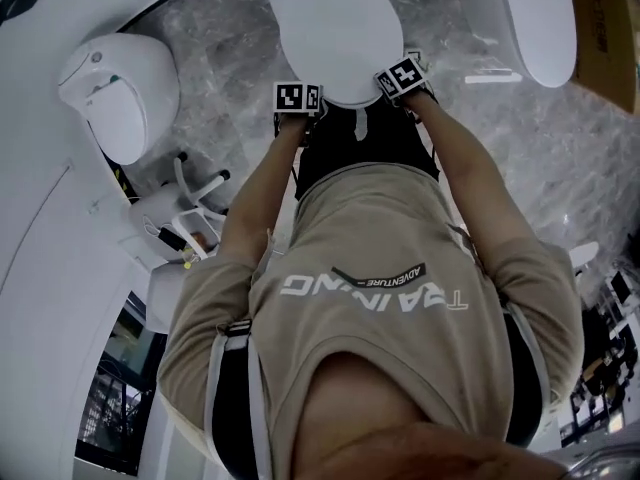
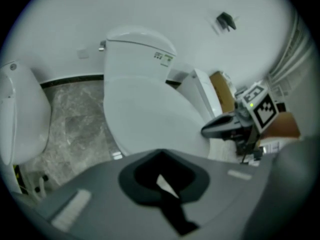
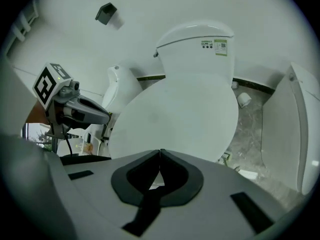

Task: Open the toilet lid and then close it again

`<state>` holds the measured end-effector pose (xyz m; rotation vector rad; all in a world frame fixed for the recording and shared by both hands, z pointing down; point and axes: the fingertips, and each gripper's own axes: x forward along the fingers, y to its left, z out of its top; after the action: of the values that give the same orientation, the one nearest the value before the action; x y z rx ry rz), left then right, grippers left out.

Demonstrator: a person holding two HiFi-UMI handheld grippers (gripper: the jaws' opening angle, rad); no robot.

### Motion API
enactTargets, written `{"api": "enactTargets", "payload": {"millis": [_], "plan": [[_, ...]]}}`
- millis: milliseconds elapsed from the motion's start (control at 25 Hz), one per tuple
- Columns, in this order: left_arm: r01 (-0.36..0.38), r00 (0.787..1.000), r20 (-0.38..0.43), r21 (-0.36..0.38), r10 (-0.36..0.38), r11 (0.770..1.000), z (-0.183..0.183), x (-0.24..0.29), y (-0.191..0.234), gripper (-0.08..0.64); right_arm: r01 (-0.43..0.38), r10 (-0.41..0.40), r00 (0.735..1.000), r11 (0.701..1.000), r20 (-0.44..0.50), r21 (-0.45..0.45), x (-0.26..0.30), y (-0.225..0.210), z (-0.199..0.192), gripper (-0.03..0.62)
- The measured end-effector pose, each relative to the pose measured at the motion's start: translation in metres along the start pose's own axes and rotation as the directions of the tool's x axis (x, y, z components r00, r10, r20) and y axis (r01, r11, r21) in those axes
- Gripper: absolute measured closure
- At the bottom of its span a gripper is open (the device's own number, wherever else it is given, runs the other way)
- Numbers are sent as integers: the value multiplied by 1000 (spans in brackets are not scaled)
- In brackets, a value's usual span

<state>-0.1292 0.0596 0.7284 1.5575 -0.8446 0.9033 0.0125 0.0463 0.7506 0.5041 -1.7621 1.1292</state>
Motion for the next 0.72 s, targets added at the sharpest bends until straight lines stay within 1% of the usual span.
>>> {"api": "enactTargets", "payload": {"millis": [120, 200, 360, 440, 560, 640, 720], "plan": [[-11, 999, -33, 37, 12, 999, -1, 13, 13, 556, -4, 2, 999, 999, 39, 44, 4, -4, -3, 578], [-19, 999, -45, 54, 22, 998, -1, 19, 19, 557, -4, 1, 998, 999, 67, 47, 3, -7, 0, 578], [-25, 998, -52, 74, 29, 997, -10, 28, 16, 556, -3, -5, 995, 997, 99, 76, 3, -8, -4, 578], [-35, 997, -60, 92, 40, 995, -13, 31, 13, 557, 23, -30, 994, 997, 104, 71, 6, -9, -8, 578], [-22, 998, -58, 90, 27, 996, -13, 40, 3, 557, 90, -94, 990, 995, 105, 42, 10, -12, -10, 578], [-37, 997, -61, 97, 43, 995, -20, 45, 1, 555, 121, -125, 987, 992, 100, 46, 14, -11, -14, 578], [-56, 996, -69, 100, 63, 993, -27, 50, 2, 555, 133, -137, 987, 990, 87, 51, 21, -11, -21, 578]]}}
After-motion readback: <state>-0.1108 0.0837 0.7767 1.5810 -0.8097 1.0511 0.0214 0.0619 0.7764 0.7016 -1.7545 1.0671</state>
